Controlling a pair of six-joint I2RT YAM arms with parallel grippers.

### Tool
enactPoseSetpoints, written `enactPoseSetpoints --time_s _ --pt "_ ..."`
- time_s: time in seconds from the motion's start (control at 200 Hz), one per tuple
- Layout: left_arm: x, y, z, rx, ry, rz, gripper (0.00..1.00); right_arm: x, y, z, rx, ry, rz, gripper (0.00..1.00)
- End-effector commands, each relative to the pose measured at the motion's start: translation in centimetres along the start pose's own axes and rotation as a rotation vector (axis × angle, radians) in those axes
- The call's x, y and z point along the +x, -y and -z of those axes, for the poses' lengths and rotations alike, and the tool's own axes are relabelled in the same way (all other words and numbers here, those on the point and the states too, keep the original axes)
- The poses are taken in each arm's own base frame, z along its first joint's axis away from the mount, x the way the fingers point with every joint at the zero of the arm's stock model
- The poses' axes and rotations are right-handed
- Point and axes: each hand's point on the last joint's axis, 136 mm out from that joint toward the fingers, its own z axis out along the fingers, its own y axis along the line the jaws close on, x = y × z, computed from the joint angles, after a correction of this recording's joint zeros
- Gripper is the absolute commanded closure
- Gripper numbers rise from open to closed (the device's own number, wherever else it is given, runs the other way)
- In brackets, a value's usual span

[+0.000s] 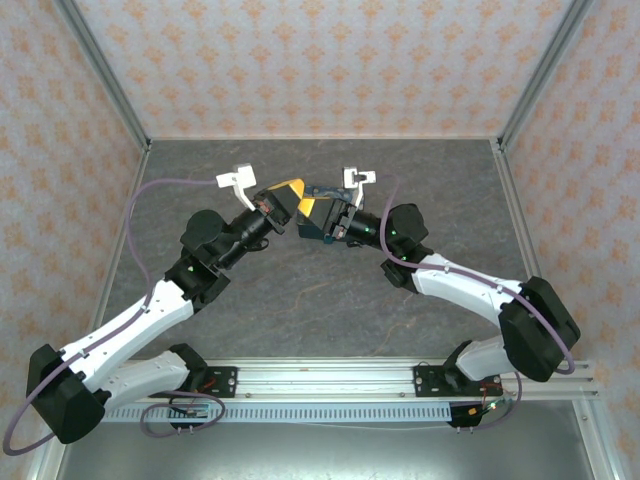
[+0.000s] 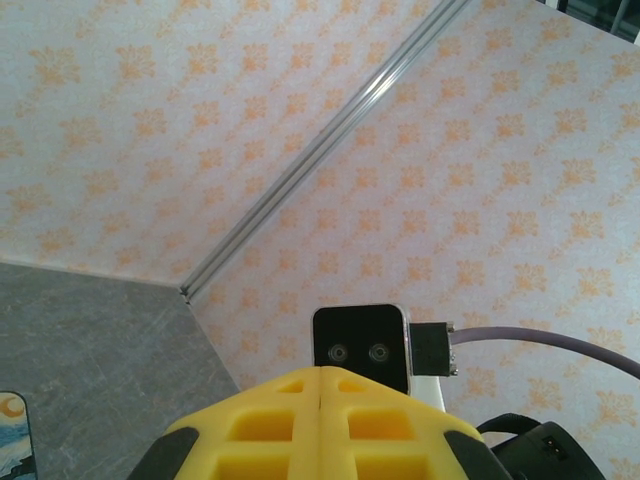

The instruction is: Unlock the padlock with the key

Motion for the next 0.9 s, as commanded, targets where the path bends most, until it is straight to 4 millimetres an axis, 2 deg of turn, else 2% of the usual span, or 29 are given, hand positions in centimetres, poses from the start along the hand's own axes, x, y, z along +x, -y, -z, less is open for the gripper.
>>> enactPoseSetpoints --time_s 0.0,0.37,0.425,0.465,0.48,0.52,0.606,0.676,0.796,0.896 --pt "-1.1 1.3 0.1 0.038 0.038 -0.032 1.00 -0.8 -1.8 -0.3 -0.040 0.013 0.048 0.94" --pt "-2.0 0.5 1.9 -0.047 0.067 -0.077 1.00 1.3 1.2 2.2 0.193 -0.078 0.123 1.00" --pt "-2.1 0.4 2.2 -0.064 0.065 -0.088 0.90 2.0 1.7 2.8 0.248 -0.128 0.151 1.00" --pt "-2.1 0.4 2.5 -0.069 0.062 -0.099 0.81 2.9 2.9 3.3 0.301 -0.181 0.174 1.00" --pt "-2.1 0.4 2.6 -0.073 0.059 -0.103 0.77 2.8 2.3 3.7 0.307 -0.188 0.195 1.00" --pt "-2.1 0.2 2.8 -0.090 0.050 -0.117 0.67 3.4 2.9 4.4 0.359 -0.237 0.218 1.00" --pt "-1.7 -0.4 3.2 -0.138 0.015 -0.146 0.60 4.7 4.5 6.3 0.473 -0.335 0.276 1.00" --pt "-1.6 -1.0 3.4 -0.171 0.004 -0.154 0.46 5.3 5.2 7.4 0.528 -0.381 0.303 1.00" --pt "-0.5 -3.7 3.5 -0.307 -0.060 -0.173 0.24 5.6 6.4 9.1 0.618 -0.416 0.338 1.00" --pt "1.1 -7.1 3.1 -0.452 -0.152 -0.186 0.12 5.7 7.4 10.5 0.698 -0.444 0.362 1.00"
